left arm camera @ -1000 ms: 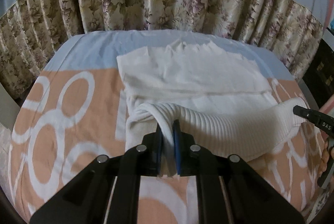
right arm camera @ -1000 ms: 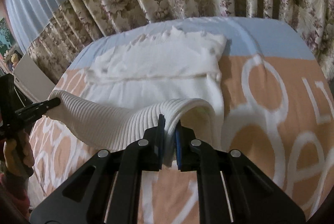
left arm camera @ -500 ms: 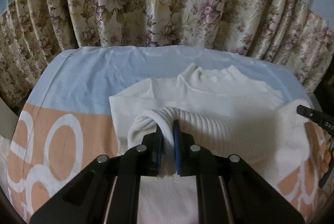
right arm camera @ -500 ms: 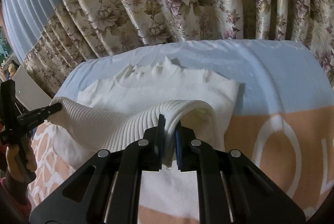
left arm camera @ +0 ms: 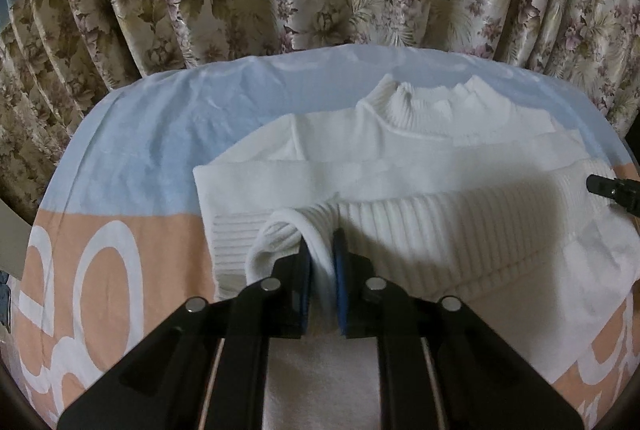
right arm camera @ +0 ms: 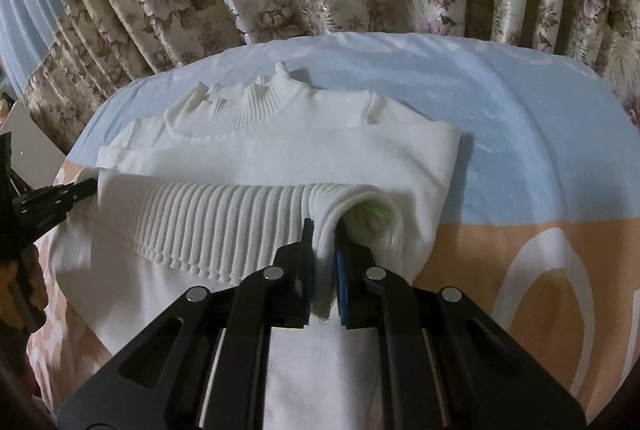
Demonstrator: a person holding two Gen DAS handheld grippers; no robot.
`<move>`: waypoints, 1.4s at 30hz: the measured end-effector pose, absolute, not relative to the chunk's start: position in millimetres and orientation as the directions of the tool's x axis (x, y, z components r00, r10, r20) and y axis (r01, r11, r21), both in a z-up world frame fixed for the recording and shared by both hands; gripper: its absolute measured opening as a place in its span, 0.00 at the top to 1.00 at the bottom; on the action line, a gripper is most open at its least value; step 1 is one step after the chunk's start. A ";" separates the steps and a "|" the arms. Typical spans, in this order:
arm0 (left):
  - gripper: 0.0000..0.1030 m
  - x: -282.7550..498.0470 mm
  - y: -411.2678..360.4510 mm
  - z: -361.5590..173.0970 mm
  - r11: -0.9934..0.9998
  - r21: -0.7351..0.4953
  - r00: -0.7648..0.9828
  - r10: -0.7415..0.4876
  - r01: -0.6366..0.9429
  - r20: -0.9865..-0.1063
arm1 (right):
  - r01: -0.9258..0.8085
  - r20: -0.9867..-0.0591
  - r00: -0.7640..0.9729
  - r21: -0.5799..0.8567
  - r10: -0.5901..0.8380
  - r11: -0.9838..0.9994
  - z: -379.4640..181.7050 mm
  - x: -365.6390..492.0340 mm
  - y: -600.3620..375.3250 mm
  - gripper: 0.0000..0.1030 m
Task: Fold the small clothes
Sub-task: 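Lift the hem with both tools and fold it toward the collar, then lay the hem near the collar and open both tools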
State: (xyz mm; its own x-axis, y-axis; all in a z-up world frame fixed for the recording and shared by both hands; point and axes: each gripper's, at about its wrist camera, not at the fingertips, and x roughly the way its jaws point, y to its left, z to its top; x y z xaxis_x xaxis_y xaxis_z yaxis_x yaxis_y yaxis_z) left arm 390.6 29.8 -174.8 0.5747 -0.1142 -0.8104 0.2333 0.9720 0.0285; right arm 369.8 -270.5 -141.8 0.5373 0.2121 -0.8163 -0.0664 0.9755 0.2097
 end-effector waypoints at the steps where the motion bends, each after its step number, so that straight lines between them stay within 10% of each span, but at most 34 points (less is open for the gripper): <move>1: 0.86 391.4 31.9 -173.7 0.972 0.017 0.571 -0.124 0.234 -0.811 | -0.067 -0.816 0.535 0.216 0.218 0.974 -142.1 370.7 -271.4 0.91; 9: 0.89 386.1 25.6 -158.8 0.962 0.032 0.585 -0.139 0.272 -0.799 | -0.102 -0.812 0.519 0.251 0.267 0.963 -132.9 369.2 -271.2 0.72; 12: 0.90 392.3 22.6 -152.9 0.959 0.033 0.596 -0.148 0.283 -0.789 | -0.119 -0.809 0.520 0.248 0.273 0.962 -128.0 369.1 -266.0 0.87; 22: 0.85 444.4 41.8 -167.6 0.976 -0.135 0.529 -0.206 0.169 -0.823 | -0.006 -0.773 0.578 0.318 0.262 0.948 -125.9 414.0 -285.9 0.84; 24: 0.71 444.6 48.9 -164.0 0.967 -0.202 0.521 -0.255 0.158 -0.814 | 0.008 -0.767 0.579 0.345 0.277 0.939 -129.2 416.6 -289.6 0.82; 26: 0.26 444.2 57.7 -157.5 0.964 -0.234 0.538 -0.263 0.123 -0.801 | 0.007 -0.752 0.590 0.371 0.296 0.929 -126.7 414.5 -293.9 0.72; 29: 0.25 442.1 68.8 -138.6 0.968 -0.232 0.586 -0.245 0.098 -0.772 | 0.015 -0.732 0.617 0.378 0.289 0.925 -120.1 411.4 -300.6 0.57; 42: 0.25 416.2 67.0 -150.4 0.989 -0.098 0.575 -0.144 0.111 -0.806 | 0.037 -0.748 0.626 0.313 0.222 0.949 -120.7 392.9 -313.8 0.53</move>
